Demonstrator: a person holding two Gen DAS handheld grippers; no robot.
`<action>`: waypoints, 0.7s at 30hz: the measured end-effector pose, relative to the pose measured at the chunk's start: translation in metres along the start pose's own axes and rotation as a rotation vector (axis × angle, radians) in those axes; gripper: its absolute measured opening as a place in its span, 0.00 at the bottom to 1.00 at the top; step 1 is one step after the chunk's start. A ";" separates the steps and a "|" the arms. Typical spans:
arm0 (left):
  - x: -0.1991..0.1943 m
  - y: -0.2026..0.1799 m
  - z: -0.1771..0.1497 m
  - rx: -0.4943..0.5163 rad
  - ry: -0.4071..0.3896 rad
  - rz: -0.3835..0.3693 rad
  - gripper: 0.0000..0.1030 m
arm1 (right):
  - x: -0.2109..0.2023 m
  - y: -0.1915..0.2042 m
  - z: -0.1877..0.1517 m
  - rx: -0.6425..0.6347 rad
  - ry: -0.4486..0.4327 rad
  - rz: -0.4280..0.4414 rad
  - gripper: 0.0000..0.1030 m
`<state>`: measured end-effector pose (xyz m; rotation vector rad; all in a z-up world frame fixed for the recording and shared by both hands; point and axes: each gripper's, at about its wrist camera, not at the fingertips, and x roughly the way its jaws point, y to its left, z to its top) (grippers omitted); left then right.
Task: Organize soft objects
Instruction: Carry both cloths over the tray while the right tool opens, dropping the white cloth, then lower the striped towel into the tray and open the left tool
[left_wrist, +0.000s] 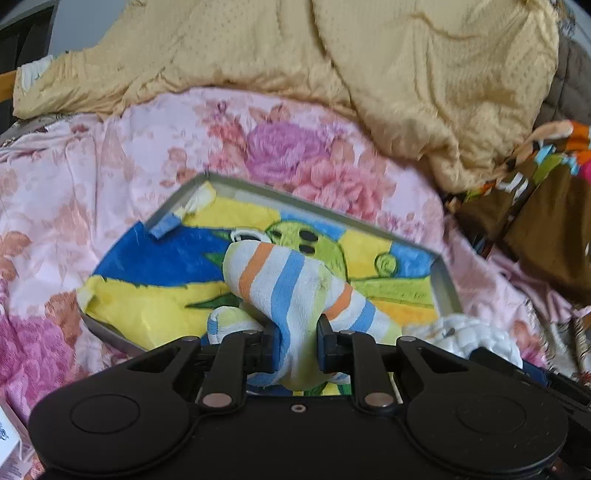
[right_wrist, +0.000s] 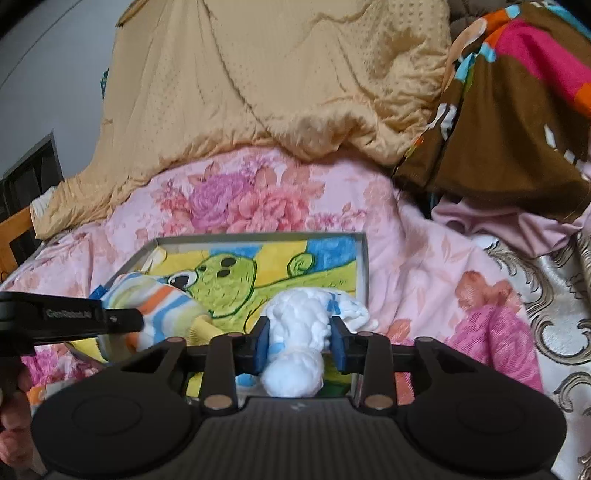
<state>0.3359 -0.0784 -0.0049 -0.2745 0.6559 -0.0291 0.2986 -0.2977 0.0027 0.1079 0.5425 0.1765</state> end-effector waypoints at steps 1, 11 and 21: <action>0.003 -0.001 -0.001 0.007 0.014 0.007 0.20 | 0.002 0.001 0.000 -0.012 0.012 -0.002 0.42; 0.002 -0.009 -0.005 0.042 0.016 0.042 0.38 | -0.001 0.000 0.005 -0.051 0.016 -0.015 0.68; -0.048 -0.010 -0.003 0.024 -0.118 0.050 0.77 | -0.032 0.000 0.018 -0.059 -0.058 -0.038 0.94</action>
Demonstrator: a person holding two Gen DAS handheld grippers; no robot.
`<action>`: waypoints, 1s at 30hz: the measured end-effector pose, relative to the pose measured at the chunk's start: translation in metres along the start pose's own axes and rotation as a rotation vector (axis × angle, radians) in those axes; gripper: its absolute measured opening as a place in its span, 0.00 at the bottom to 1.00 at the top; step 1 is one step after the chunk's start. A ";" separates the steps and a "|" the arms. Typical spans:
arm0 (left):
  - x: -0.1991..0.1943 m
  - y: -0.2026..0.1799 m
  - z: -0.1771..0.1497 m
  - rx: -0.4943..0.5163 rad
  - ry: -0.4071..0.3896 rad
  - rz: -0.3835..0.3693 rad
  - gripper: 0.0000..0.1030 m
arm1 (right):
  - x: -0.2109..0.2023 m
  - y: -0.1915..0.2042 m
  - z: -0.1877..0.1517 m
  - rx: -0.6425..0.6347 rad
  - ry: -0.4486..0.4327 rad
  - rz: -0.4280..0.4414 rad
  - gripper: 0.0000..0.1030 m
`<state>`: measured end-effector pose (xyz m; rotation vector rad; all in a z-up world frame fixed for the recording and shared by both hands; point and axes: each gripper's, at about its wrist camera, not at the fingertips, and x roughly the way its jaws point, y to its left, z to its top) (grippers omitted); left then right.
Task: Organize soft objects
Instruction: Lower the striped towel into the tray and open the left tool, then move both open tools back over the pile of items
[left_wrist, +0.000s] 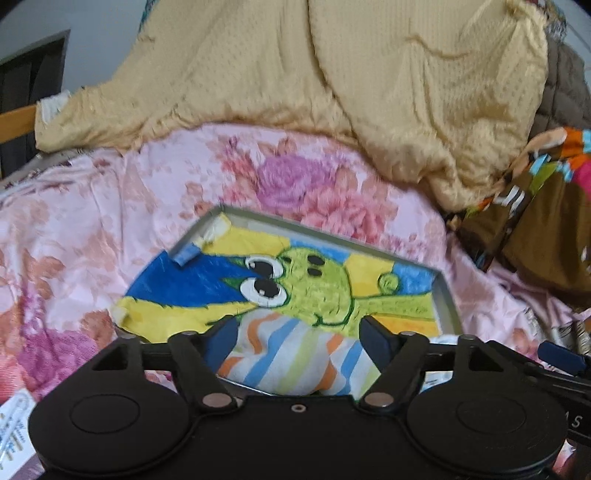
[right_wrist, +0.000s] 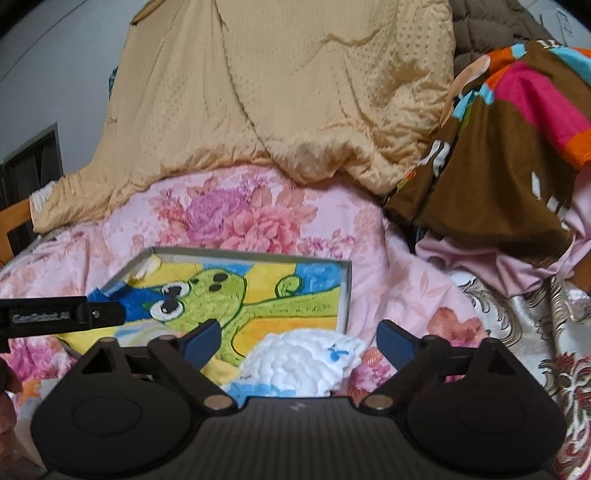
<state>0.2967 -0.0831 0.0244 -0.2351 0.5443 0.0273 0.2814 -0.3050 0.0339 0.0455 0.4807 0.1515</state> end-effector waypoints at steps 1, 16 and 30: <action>-0.007 0.000 0.001 -0.002 -0.014 -0.004 0.79 | -0.004 0.000 0.001 0.005 -0.006 0.003 0.94; -0.121 0.003 -0.013 0.013 -0.141 -0.061 0.99 | -0.114 0.019 0.009 -0.062 -0.136 -0.016 1.00; -0.197 0.028 -0.055 0.058 -0.173 -0.098 0.99 | -0.206 0.043 -0.035 -0.109 -0.216 -0.047 1.00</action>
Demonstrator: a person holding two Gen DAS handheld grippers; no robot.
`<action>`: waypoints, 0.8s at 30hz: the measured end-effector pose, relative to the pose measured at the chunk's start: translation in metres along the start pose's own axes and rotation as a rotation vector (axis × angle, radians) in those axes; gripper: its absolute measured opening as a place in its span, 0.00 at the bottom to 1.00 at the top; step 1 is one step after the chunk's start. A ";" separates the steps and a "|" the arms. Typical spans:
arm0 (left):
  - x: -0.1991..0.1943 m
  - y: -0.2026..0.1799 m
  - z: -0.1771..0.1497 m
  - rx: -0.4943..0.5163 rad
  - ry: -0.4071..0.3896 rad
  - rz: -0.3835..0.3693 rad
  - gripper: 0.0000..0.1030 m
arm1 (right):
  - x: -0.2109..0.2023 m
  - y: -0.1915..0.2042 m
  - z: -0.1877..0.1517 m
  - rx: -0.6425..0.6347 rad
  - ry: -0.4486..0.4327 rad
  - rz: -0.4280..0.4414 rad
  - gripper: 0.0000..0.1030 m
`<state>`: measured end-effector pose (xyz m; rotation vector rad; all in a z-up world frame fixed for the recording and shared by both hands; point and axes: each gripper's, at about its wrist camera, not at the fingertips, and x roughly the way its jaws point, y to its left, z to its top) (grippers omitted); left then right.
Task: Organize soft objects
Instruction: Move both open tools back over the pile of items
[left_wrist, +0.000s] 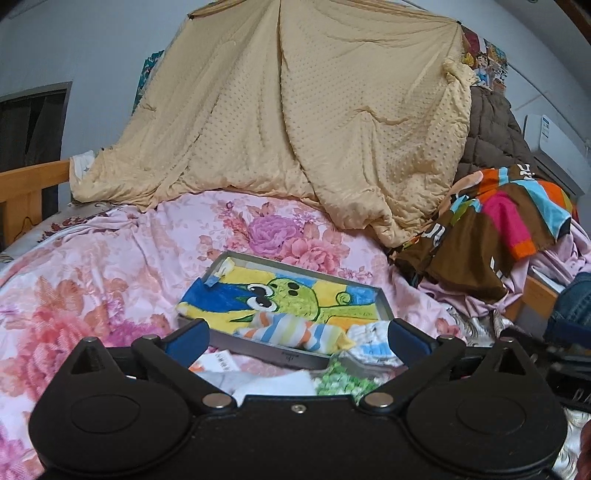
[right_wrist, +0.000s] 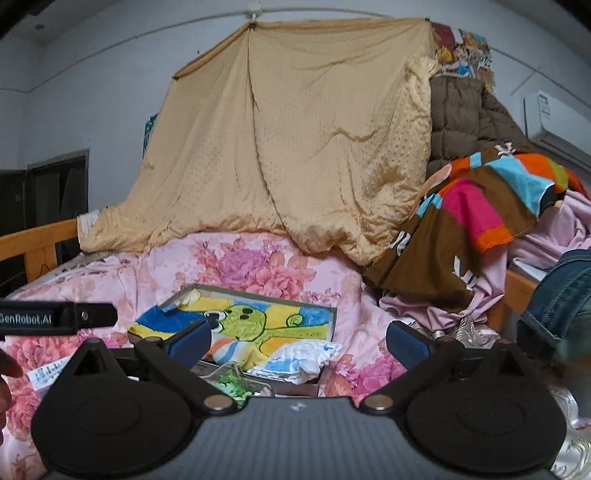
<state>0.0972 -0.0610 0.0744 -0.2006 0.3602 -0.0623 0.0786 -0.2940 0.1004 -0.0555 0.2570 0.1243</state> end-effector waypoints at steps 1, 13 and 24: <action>-0.004 0.003 -0.002 0.004 0.000 0.002 0.99 | -0.005 0.002 -0.001 0.001 -0.010 -0.002 1.00; -0.028 0.027 -0.026 0.040 0.033 0.022 0.99 | -0.028 0.014 -0.026 -0.021 0.033 -0.013 1.00; -0.032 0.036 -0.052 0.086 0.104 0.030 0.99 | -0.028 0.030 -0.045 -0.050 0.095 0.024 1.00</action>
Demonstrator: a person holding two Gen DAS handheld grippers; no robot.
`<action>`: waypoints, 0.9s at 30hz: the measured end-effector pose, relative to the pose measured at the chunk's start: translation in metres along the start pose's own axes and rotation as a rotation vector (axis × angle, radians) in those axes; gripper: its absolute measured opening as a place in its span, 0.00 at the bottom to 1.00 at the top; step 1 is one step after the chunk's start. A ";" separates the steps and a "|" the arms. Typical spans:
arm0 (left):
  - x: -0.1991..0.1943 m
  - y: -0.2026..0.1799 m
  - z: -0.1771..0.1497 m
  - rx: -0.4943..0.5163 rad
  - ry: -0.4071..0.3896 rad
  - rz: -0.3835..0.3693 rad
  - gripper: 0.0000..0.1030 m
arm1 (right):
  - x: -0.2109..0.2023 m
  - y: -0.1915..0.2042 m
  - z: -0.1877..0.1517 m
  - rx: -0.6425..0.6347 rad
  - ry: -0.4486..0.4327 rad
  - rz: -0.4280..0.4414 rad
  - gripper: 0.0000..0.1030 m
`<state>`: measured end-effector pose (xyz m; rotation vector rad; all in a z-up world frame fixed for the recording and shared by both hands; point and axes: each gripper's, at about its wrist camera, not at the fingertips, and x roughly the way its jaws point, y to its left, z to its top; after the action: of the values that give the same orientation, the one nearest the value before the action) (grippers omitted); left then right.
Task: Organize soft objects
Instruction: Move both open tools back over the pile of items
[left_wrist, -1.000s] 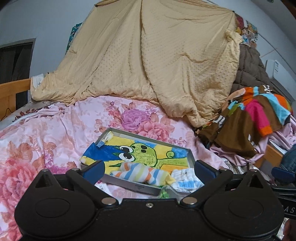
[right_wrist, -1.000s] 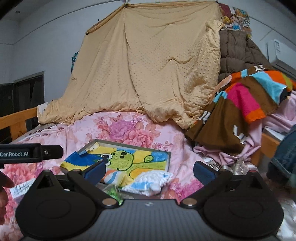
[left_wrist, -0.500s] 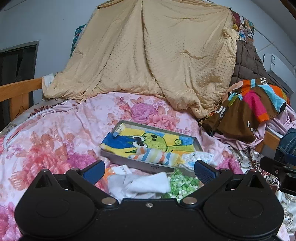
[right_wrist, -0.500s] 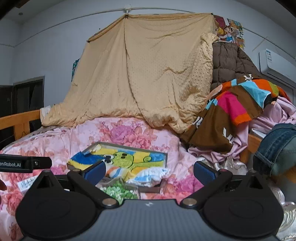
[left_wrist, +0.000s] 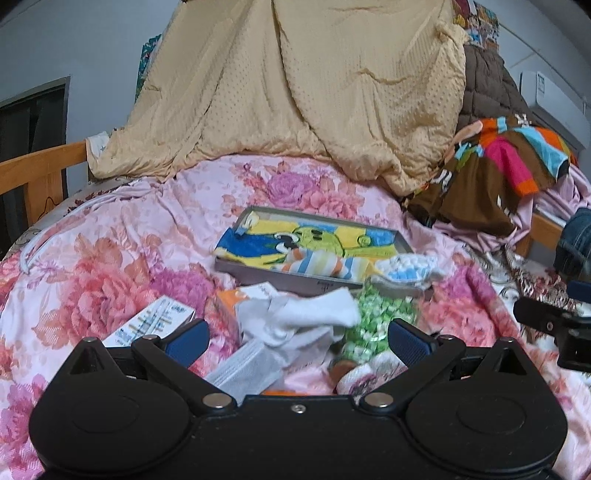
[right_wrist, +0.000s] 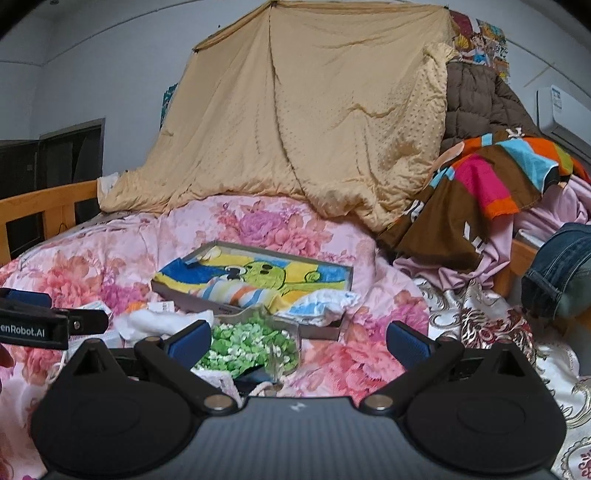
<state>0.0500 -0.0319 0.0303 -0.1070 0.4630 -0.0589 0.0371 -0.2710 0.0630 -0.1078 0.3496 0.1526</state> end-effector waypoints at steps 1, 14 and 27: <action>0.001 0.000 -0.002 0.008 0.006 0.003 0.99 | 0.002 0.000 -0.001 0.000 0.007 0.003 1.00; 0.008 0.003 -0.020 0.054 0.054 0.053 0.99 | 0.016 0.006 -0.012 -0.022 0.075 0.017 1.00; 0.013 0.003 -0.032 0.070 0.097 0.083 0.99 | 0.025 0.012 -0.019 -0.055 0.143 0.049 1.00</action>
<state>0.0474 -0.0325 -0.0048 -0.0162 0.5611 0.0016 0.0515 -0.2580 0.0356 -0.1652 0.4912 0.2037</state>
